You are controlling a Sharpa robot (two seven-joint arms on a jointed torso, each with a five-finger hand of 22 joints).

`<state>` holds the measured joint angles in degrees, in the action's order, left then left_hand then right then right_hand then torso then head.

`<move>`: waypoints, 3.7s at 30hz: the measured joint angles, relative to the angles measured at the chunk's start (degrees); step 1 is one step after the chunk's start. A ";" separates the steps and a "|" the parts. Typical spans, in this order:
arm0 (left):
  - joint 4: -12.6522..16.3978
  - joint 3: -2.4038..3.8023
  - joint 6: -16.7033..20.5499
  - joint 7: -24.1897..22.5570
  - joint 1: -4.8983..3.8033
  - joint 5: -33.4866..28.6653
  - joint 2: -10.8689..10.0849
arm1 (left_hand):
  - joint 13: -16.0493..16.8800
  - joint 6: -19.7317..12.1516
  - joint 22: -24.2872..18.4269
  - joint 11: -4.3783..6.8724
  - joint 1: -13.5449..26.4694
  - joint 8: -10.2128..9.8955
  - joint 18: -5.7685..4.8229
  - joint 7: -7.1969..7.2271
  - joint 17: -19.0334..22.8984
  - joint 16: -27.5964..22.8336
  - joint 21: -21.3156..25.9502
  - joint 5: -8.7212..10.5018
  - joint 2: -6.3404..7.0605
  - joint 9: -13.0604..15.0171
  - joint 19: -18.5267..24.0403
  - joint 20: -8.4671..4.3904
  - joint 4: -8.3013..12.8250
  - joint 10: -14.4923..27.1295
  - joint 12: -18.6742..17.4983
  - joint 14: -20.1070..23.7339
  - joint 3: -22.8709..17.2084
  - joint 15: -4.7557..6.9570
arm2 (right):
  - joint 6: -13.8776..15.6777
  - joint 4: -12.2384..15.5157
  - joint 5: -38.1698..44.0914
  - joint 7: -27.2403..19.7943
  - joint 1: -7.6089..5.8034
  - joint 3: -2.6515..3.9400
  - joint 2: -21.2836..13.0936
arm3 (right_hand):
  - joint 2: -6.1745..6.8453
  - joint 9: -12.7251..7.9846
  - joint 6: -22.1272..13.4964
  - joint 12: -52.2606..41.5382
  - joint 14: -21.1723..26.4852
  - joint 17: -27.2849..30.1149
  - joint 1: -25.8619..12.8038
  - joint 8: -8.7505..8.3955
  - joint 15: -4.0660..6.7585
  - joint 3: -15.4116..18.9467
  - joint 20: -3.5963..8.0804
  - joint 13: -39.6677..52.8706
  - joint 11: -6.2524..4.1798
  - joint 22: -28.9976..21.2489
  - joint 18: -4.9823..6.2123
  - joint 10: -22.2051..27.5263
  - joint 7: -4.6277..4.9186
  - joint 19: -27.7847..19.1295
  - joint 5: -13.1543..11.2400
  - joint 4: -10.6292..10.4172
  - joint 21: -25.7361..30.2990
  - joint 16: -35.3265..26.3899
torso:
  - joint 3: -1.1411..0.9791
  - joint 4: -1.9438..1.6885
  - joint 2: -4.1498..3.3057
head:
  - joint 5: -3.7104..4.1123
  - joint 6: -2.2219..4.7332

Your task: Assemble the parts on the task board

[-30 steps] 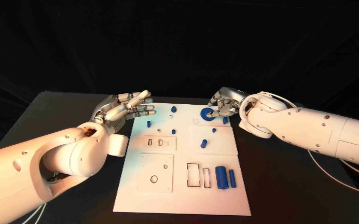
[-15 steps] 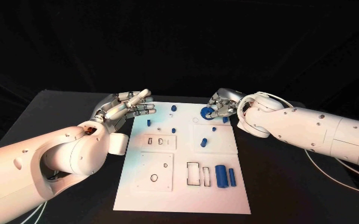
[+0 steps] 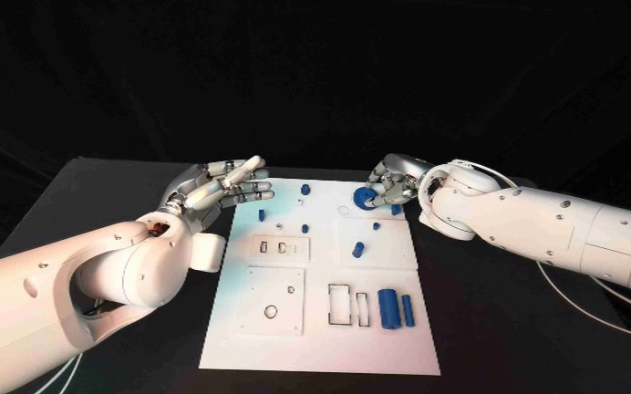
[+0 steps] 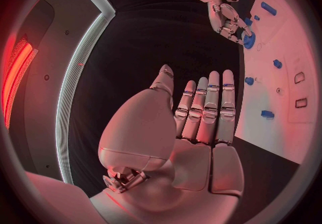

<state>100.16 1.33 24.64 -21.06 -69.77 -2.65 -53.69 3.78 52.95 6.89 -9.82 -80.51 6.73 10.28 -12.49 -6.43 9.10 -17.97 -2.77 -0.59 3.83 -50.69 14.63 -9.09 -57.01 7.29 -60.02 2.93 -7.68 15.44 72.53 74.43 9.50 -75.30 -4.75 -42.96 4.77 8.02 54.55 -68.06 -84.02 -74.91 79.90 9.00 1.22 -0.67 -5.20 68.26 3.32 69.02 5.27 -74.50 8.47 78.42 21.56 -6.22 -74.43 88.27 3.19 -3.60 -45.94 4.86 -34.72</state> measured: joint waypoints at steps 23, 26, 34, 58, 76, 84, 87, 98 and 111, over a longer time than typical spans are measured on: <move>-0.12 0.00 -0.12 0.10 0.00 0.02 -0.03 | 0.00 0.00 0.01 0.00 0.00 0.01 0.00 0.00 0.01 0.00 0.00 0.00 0.00 0.00 0.00 0.00 0.00 0.00 0.00 0.00 0.00 0.00 | 5.17 1.81 4.54 -0.52 0.69 -0.10 -0.11 | -1.21 0.31 3.75 -8.51 0.00 0.01 1.79 2.20 0.00 -3.71 0.72 6.74 -1.19 4.29 -0.89 -5.56 -0.66 2.12 -1.60 1.02 -2.89 0.44 | 0.02 -0.07 0.02 | 0.12 0.05; -0.13 0.00 -0.12 0.12 0.00 0.02 -0.03 | 0.00 0.00 0.01 0.00 0.00 0.01 0.00 0.00 0.02 0.00 0.00 0.00 0.00 0.00 0.00 0.00 0.00 0.00 0.00 0.00 0.00 0.00 | 6.05 2.85 4.82 -0.58 0.67 -0.10 -0.28 | -1.22 0.31 3.75 -8.51 0.05 0.01 1.78 2.20 0.05 -3.92 0.72 6.74 -1.28 4.55 -0.89 -5.65 -0.66 2.12 -1.39 1.00 -3.03 0.44 | 0.03 -0.08 0.03 | 0.00 0.16; -0.15 0.00 -0.14 0.20 0.00 0.03 -0.04 | 0.00 0.00 -0.04 0.00 -0.23 0.01 0.00 0.00 -0.06 0.00 0.00 0.00 -0.23 0.00 0.00 0.00 0.16 0.00 -0.24 0.00 -0.16 0.00 | 8.00 6.34 6.10 -0.42 -0.15 -0.05 0.90 | -1.29 0.30 3.75 -9.24 -0.01 -0.01 1.69 1.98 0.43 -4.66 0.79 6.69 -1.28 5.61 -0.89 -6.06 -0.66 2.88 -0.82 1.00 -3.94 0.44 | 0.04 -0.03 0.06 | -0.58 0.52; -0.25 0.00 -0.21 0.26 0.00 0.03 0.37 | 0.00 0.00 -0.03 0.00 -0.23 0.01 0.00 0.00 -0.04 0.00 0.00 0.00 -0.23 0.00 0.00 0.00 0.16 0.00 -0.24 0.00 -0.16 0.00 | 9.80 1.85 12.42 1.91 0.72 -0.26 12.36 | -1.34 0.17 3.64 -9.46 -0.01 -0.02 1.44 1.76 0.43 -5.93 0.92 6.69 -1.48 5.92 -0.89 -6.27 -0.77 3.56 -1.19 0.99 -4.66 0.39 | 0.03 -0.20 -0.05 | -1.02 0.16; -0.36 0.00 -0.29 0.29 0.00 0.04 0.45 | 0.00 0.00 -0.03 0.00 -0.23 0.01 0.00 0.00 -0.03 0.00 0.00 0.00 -0.23 0.00 0.00 0.00 0.16 0.00 -0.24 0.00 -0.16 0.00 | 9.23 0.29 12.70 2.04 1.18 -0.35 14.16 | -0.29 0.19 3.61 -9.46 -0.01 -0.01 0.40 1.03 0.43 -7.02 0.92 6.68 -1.46 5.91 -0.88 -6.24 -0.79 3.56 -1.72 0.69 -4.66 0.39 | -0.01 -0.11 -0.05 | -1.14 0.00; -0.38 0.00 -0.29 0.31 0.00 0.05 0.43 | 0.00 0.00 -0.03 0.00 -0.23 0.01 0.00 0.00 -0.03 0.00 0.00 0.00 -0.23 0.00 0.00 0.00 0.16 0.00 -0.24 0.00 -0.16 0.00 | 8.66 -0.11 12.70 2.03 1.48 -0.58 14.24 | 1.01 0.31 0.53 -8.03 0.00 -0.01 -3.32 -2.23 -0.21 -6.12 0.37 6.68 0.09 5.90 -0.88 -4.68 0.03 3.64 -5.54 -0.99 -4.66 0.39 | 0.02 -0.06 -0.05 | -1.18 -0.03; -0.38 0.00 -0.29 0.32 0.00 0.05 0.43 | 0.00 0.00 -0.03 0.00 -0.23 0.01 0.00 0.00 -0.03 0.00 0.00 0.00 -0.23 0.00 0.00 0.00 0.16 0.00 -0.24 0.00 -0.16 0.00 | 8.48 -0.17 12.67 2.05 1.49 -0.58 14.26 | 1.54 -0.04 -0.22 -8.02 0.00 -0.01 -3.84 -2.95 -0.62 -5.44 -0.03 6.68 0.37 5.90 -0.87 -4.41 0.43 3.65 -5.72 -1.28 -4.66 0.39 | 0.02 -0.07 -0.05 | -1.18 -0.01; -0.44 0.00 -0.29 0.35 0.00 0.05 0.40 | 0.00 0.00 -0.09 0.00 -0.23 -0.25 0.00 0.00 -0.10 -0.31 0.00 0.00 -0.23 0.00 0.00 0.00 0.16 0.00 -0.24 0.00 -0.16 0.00 | 7.99 0.18 12.48 2.03 1.46 -0.57 13.78 | 1.90 -0.05 -0.22 -8.02 0.00 0.00 -4.21 -2.95 -0.62 -4.71 -0.23 6.68 0.36 5.89 -0.87 -4.41 0.43 3.85 -5.73 -1.93 -4.66 0.39 | 0.01 -0.06 -0.05 | -1.18 -0.07; -0.66 0.00 -0.29 0.40 0.00 0.05 0.30 | 0.00 0.00 -0.08 0.00 -0.23 -0.25 0.00 0.00 -0.09 -0.31 0.00 0.00 -0.23 0.00 0.00 0.00 0.32 0.00 -0.24 0.00 0.00 0.00 | 10.40 5.06 9.32 0.41 1.33 -0.57 7.92 | 1.32 0.41 1.10 -10.04 0.00 0.00 -4.70 -2.95 -0.62 -4.18 -0.54 6.68 0.26 5.92 -1.78 -5.76 0.15 4.15 -2.94 -2.46 -5.33 0.61 | -0.03 -0.03 -0.05 | -0.82 0.28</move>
<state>99.50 1.33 24.35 -20.66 -69.77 -2.60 -53.39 3.78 52.95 6.80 -9.82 -80.74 6.48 10.27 -12.50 -6.51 8.79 -17.97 -2.77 -0.83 3.83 -50.69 14.63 -8.77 -57.01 7.04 -60.02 2.93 -7.67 25.84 77.59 83.74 9.90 -73.98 -5.32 -35.04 6.10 8.43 55.65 -78.10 -84.02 -74.91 75.20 6.05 0.61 -4.85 -5.73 74.94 3.58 74.94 3.49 -80.26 8.62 82.58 18.62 -8.68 -79.76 88.87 3.15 -3.63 -45.99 4.04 -34.44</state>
